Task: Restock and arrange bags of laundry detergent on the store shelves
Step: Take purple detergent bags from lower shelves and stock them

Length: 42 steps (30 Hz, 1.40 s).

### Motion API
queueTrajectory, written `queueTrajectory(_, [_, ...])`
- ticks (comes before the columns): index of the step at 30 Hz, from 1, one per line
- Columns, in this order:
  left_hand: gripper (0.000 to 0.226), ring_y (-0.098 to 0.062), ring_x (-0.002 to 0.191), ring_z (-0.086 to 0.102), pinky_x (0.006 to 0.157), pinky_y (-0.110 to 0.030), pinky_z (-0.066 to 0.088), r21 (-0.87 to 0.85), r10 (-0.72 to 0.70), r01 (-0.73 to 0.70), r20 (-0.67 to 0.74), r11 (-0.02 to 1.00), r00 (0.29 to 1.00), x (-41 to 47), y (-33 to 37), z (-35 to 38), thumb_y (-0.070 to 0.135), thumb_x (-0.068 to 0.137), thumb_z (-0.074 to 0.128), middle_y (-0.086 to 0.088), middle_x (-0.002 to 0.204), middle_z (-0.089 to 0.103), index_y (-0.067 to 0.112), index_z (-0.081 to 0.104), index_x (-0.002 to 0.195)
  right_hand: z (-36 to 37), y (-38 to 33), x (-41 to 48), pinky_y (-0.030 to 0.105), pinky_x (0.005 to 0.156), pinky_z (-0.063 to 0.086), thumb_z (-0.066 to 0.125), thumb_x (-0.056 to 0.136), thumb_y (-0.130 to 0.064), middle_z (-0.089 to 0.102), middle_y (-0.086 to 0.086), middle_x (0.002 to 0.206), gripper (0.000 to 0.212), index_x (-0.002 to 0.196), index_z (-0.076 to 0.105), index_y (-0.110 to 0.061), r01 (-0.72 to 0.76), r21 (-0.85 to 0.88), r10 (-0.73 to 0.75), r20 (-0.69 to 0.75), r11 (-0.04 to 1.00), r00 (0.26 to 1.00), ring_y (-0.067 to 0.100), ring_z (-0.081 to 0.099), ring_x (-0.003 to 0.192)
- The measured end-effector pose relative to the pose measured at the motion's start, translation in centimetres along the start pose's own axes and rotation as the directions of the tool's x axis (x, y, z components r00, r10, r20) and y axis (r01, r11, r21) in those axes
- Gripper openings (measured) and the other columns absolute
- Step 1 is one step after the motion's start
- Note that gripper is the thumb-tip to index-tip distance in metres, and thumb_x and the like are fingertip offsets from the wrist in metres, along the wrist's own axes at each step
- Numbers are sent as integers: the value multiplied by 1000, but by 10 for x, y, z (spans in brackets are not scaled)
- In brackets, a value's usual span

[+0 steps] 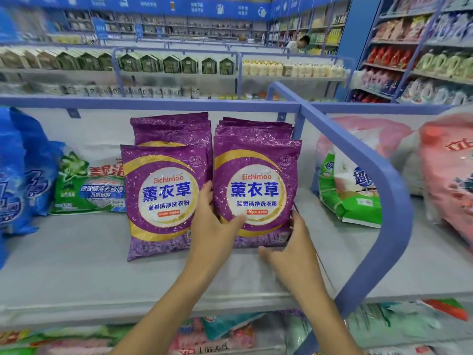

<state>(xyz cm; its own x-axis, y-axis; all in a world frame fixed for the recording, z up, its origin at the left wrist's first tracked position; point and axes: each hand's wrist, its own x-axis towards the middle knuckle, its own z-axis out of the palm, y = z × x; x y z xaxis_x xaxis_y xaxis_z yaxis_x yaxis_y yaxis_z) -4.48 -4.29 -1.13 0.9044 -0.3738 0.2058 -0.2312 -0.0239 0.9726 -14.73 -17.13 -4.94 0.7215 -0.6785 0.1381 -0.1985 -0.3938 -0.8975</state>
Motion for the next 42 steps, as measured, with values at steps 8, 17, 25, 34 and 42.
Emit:
queueTrajectory(8, [88,14,102,59,77,0,44,320,59,-70,44,945,997,-10,-24,2,-1,75,81,20,111,68,29,42,147,-2,0,13,-5,77,34,82,79,-4,49,-12,125,80,146,44,-24,75,-106,-81,-53,992,995,7,51,116])
queueTrajectory(17, [78,3,98,58,72,3,40,391,58,-94,103,916,993,-9,-19,-4,6,78,83,13,115,69,22,44,144,-6,1,12,31,85,46,83,78,-23,59,-5,122,65,135,52,-28,51,-231,-68,-69,972,995,19,60,113])
queueTrajectory(25, [60,-16,93,63,70,-14,33,503,81,-167,188,848,979,-20,-19,-11,15,87,76,6,102,67,16,48,140,-12,-7,-8,31,92,46,73,91,-30,56,-5,133,61,147,48,-29,84,-339,-130,-116,937,985,18,56,121])
queueTrajectory(34, [71,-27,135,50,109,-41,43,701,26,-268,335,661,942,-74,-8,-46,40,99,59,-7,148,54,16,29,158,-28,-7,-52,29,110,34,51,104,-43,41,0,157,60,155,37,-17,187,-433,-173,73,882,982,17,38,143])
queueTrajectory(42, [60,-33,153,21,124,-46,23,815,55,-244,253,526,966,-175,-8,-60,39,104,49,-10,162,35,11,35,156,-54,22,-128,37,122,30,51,104,-43,40,2,159,60,155,39,-14,347,-477,-276,214,808,937,20,33,148])
